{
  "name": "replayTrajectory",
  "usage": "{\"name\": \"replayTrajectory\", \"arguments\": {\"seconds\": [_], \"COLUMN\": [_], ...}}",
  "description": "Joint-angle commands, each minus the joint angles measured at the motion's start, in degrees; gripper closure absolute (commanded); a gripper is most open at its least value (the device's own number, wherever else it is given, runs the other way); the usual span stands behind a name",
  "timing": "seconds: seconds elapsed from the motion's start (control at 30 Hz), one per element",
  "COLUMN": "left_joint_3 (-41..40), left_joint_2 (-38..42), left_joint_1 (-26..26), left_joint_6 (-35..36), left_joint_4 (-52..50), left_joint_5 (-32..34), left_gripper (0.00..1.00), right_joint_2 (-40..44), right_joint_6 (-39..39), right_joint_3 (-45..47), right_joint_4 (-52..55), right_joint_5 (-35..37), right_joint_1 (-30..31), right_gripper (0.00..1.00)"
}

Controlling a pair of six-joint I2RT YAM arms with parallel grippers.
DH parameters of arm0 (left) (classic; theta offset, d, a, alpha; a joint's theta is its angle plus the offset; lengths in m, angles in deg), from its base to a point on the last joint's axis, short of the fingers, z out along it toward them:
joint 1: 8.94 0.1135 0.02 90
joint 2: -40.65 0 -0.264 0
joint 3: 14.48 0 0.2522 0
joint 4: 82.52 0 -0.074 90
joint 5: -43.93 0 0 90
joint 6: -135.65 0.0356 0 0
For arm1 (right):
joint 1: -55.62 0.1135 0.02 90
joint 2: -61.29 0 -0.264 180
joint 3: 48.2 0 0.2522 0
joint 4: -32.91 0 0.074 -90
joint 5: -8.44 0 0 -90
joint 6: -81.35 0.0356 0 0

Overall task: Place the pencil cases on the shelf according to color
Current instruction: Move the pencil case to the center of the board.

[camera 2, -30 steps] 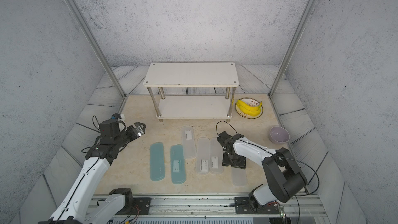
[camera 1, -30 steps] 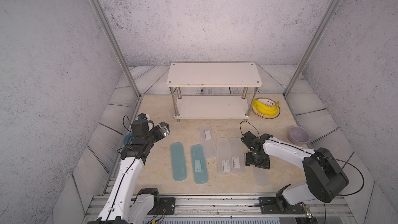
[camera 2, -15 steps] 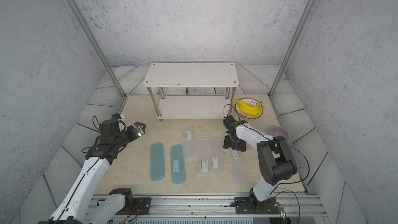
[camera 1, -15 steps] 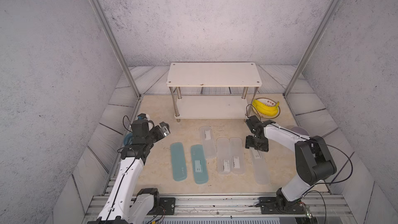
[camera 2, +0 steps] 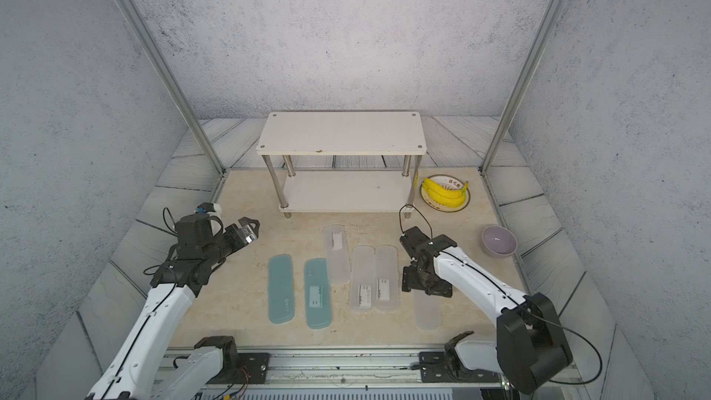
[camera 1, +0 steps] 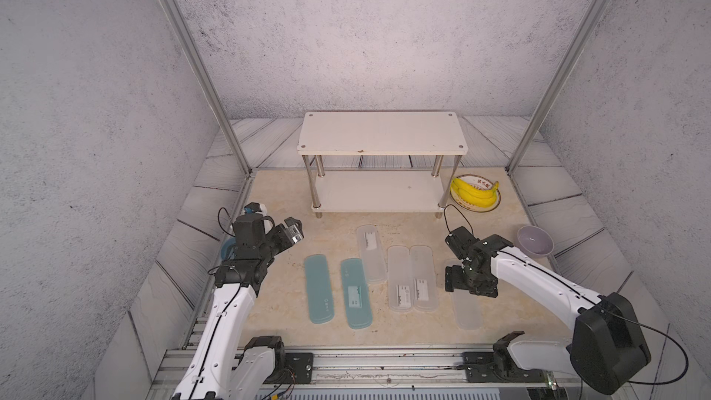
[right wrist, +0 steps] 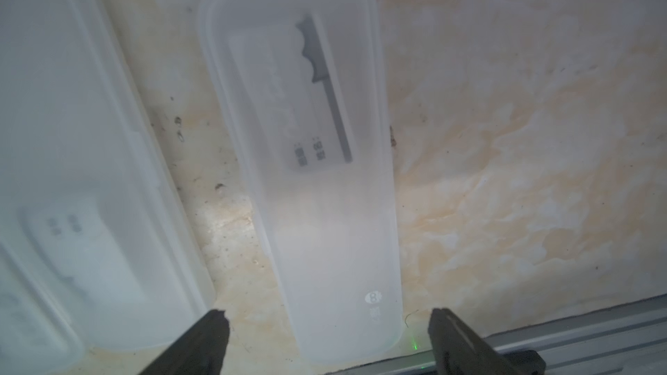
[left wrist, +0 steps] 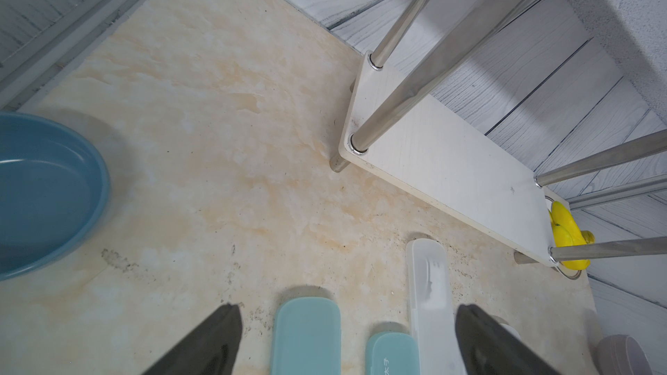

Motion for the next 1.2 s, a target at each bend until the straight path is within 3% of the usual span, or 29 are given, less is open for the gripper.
{"name": "replayTrajectory", "arguments": {"seconds": [0.0, 0.3, 0.63, 0.87, 1.17], "left_joint_3": [-0.5, -0.3, -0.4, 0.4, 0.8], "left_joint_2": [1.0, 0.6, 0.1, -0.2, -1.2], "left_joint_1": [-0.6, -0.8, -0.9, -0.9, -0.9], "left_joint_6": [-0.5, -0.6, -1.1, -0.3, -0.1], "left_joint_4": [0.6, 1.0, 1.4, 0.4, 0.4], "left_joint_5": [-0.7, -1.1, -1.3, -1.0, -0.9], "left_gripper": [0.02, 0.01, 0.01, 0.01, 0.01], "right_joint_2": [1.4, -0.4, -4.6, -12.7, -17.5], "right_joint_6": [5.1, 8.3, 7.5, 5.9, 4.6], "right_joint_3": [2.3, 7.8, 5.8, 3.6, -2.2], "right_joint_4": [1.2, -4.1, -4.1, -7.0, -11.2], "right_joint_5": [0.0, -0.7, 0.5, 0.9, 4.7], "right_joint_1": [1.0, 3.4, 4.4, 4.4, 3.7], "right_gripper": [0.06, 0.05, 0.07, 0.07, 0.16]}}
